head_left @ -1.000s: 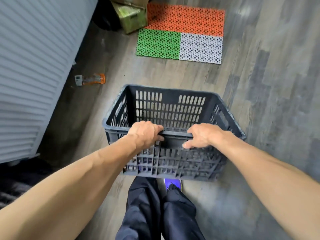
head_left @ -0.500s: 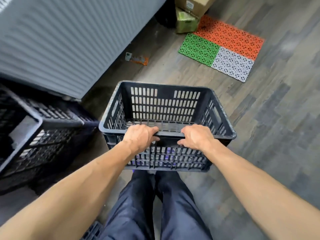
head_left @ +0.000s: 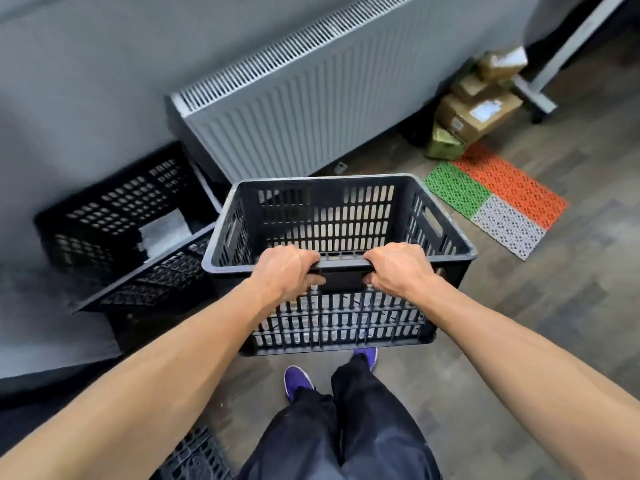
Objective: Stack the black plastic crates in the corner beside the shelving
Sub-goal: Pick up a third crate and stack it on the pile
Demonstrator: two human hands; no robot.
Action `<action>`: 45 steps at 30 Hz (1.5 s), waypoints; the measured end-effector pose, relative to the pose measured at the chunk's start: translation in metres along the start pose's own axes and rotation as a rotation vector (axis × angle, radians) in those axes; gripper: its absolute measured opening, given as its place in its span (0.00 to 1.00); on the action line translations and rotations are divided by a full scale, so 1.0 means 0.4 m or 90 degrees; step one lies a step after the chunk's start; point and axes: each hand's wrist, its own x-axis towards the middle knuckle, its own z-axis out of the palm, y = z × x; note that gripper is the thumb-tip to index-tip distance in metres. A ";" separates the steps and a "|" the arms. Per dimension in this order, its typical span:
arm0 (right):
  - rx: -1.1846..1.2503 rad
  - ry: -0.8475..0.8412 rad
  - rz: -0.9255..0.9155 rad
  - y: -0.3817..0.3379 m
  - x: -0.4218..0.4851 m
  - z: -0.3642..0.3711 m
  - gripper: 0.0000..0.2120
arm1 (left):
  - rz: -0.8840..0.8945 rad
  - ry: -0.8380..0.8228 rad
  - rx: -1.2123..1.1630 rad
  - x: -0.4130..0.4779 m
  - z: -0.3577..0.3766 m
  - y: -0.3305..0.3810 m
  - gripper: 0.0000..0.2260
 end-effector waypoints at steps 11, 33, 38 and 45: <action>-0.082 0.144 -0.096 -0.201 -0.096 -0.223 0.12 | -0.078 0.196 -0.012 -0.239 -0.150 -0.100 0.16; -0.173 0.286 -0.338 -0.694 -0.083 -0.379 0.14 | -0.332 0.334 0.031 -0.692 -0.208 -0.378 0.19; -0.199 0.288 -0.401 -0.769 -0.002 -0.404 0.15 | -0.400 0.325 0.020 -0.706 -0.203 -0.457 0.20; -0.215 0.293 -0.473 -0.828 0.163 -0.462 0.15 | -0.458 0.326 0.013 -0.647 -0.221 -0.572 0.20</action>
